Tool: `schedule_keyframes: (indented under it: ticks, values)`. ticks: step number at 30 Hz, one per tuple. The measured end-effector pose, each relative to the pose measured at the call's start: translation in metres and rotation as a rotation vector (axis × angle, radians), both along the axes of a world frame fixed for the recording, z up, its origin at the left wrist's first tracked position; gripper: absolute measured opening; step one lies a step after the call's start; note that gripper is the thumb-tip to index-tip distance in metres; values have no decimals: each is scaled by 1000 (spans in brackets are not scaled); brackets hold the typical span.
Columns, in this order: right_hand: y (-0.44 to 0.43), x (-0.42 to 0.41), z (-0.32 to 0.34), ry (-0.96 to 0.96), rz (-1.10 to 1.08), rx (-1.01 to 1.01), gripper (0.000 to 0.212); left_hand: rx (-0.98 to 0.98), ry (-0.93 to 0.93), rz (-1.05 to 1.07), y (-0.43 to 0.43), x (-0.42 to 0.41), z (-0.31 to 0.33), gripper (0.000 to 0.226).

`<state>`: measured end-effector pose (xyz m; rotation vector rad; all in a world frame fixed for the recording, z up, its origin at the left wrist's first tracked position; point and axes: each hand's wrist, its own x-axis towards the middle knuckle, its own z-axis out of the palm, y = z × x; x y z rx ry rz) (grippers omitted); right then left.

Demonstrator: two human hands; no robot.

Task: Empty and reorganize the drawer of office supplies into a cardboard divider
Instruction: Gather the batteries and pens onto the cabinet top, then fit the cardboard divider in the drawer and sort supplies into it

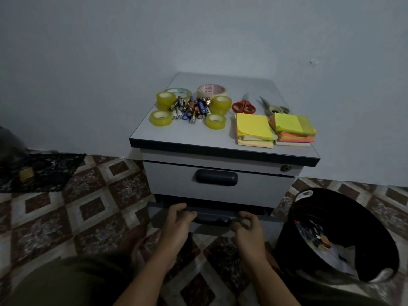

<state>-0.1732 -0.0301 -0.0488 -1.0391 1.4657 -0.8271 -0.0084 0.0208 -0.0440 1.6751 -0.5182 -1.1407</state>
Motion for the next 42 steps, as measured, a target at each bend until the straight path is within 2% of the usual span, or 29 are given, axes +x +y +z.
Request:
schedule_keyframes:
  ticks: [4, 9, 14, 22, 27, 35, 38, 40, 42]
  values:
    - [-12, 9, 9, -71, 39, -17, 30, -93, 55, 8, -14, 2, 1, 32]
    - [-19, 14, 24, -171, 24, -43, 24, -213, 68, 4, -22, 0, 5, 57]
    - [-16, 21, 47, -367, -1, -107, 15, -225, -60, -89, -15, 0, 3, 74]
    - [-20, 37, 69, -617, -51, -125, 33, -195, -206, -250, -15, 5, 7, 90]
    - [-22, 39, 74, -654, -33, -100, 49, -197, -238, -295, -16, 8, 11, 92]
    - [-18, 37, 76, -622, 1, -94, 51, -193, -306, -346, -13, 12, 7, 93]
    - [-16, 35, 72, -619, 6, -96, 48, -246, -319, -229, -10, 10, 3, 85]
    - [-15, 33, 73, -571, 28, -101, 46, -260, -353, -24, -7, 9, 4, 71]
    - [-15, 27, 77, -454, 57, -114, 38, -238, -503, 204, -8, 11, 9, 57]
